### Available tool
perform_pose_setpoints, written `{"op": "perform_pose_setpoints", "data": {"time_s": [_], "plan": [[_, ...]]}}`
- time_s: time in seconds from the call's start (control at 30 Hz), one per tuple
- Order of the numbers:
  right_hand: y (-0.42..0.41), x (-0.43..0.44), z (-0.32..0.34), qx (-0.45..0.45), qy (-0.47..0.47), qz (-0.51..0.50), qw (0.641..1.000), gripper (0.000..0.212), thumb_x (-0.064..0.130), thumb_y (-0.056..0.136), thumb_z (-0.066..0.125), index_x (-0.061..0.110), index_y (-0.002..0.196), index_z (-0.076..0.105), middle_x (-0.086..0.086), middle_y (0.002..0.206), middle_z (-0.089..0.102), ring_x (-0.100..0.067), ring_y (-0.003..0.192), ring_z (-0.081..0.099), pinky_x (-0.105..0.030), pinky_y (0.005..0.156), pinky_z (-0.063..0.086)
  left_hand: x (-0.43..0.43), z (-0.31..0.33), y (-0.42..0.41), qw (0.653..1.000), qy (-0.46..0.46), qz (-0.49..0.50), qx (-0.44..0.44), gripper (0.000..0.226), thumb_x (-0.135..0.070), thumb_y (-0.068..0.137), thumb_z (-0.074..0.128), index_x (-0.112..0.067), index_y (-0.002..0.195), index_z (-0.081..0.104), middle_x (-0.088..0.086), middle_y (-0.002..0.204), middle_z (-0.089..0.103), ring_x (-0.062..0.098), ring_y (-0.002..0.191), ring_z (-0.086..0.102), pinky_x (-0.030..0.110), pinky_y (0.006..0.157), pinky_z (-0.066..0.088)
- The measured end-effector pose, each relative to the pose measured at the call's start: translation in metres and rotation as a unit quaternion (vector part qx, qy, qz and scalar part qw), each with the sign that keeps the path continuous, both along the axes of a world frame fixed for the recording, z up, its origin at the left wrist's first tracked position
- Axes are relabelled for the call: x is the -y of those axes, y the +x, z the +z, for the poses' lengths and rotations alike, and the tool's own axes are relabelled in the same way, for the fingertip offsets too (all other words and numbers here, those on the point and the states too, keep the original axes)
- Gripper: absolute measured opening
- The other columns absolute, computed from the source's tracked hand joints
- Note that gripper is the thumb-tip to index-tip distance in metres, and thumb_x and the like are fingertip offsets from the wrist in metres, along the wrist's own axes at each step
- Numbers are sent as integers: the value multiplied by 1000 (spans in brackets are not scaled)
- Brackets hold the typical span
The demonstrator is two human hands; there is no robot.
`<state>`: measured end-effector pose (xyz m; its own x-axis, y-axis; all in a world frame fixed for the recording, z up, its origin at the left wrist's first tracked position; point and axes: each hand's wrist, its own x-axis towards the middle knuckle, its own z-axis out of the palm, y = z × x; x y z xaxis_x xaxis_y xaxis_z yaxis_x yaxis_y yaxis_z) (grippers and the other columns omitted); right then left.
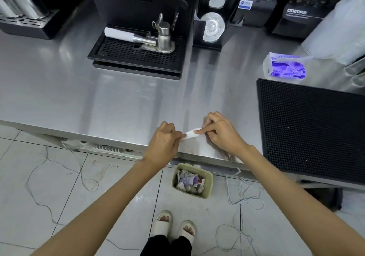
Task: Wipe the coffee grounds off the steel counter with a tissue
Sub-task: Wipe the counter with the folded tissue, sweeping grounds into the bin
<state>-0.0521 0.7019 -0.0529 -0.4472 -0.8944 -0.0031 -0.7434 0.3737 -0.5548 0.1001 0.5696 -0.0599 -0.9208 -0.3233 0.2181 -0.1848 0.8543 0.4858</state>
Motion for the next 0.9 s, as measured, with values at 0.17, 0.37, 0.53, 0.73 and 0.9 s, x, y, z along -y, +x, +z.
{"op": "perform_pose_setpoints", "data": {"time_s": [0.17, 0.37, 0.53, 0.73, 0.9], "plan": [[-16, 6, 21, 13, 38, -4, 999, 38, -10, 82, 50, 16, 99, 73, -12, 85, 58, -14, 82, 43, -27, 78, 41, 15, 9, -19, 999, 6, -33, 13, 20, 1, 74, 67, -6, 91, 74, 15, 65, 59, 33, 68, 55, 26, 60, 43], [-58, 36, 13, -14, 8, -95, 995, 42, -12, 80, 46, 15, 96, 74, -16, 88, 59, -28, 95, 52, -40, 89, 46, 34, 14, -72, 1000, 9, -1, -1, 23, 1, 81, 58, -4, 99, 71, 24, 74, 60, 40, 80, 53, 40, 69, 48], [-58, 27, 3, -41, -6, -119, 992, 37, -8, 83, 49, 14, 98, 74, -3, 79, 46, -29, 90, 51, -40, 85, 46, 30, 7, -88, 1000, 15, -1, 6, 22, 2, 83, 58, -5, 99, 71, 25, 77, 60, 41, 83, 53, 43, 72, 51], [-11, -12, -4, -27, -42, -131, 990, 28, -4, 83, 57, 14, 98, 73, -7, 77, 53, -23, 80, 50, -41, 80, 46, 27, 0, -66, 998, 28, -56, 14, 22, 3, 81, 60, -8, 93, 74, 18, 72, 58, 34, 77, 53, 28, 68, 43], [30, -49, -4, -5, -40, -140, 989, 30, -3, 82, 60, 17, 99, 73, -7, 79, 55, -21, 82, 50, -34, 78, 41, 10, 3, -33, 986, 34, -160, 44, 20, 0, 79, 64, -10, 94, 74, 12, 70, 57, 25, 75, 52, 21, 65, 43]]}}
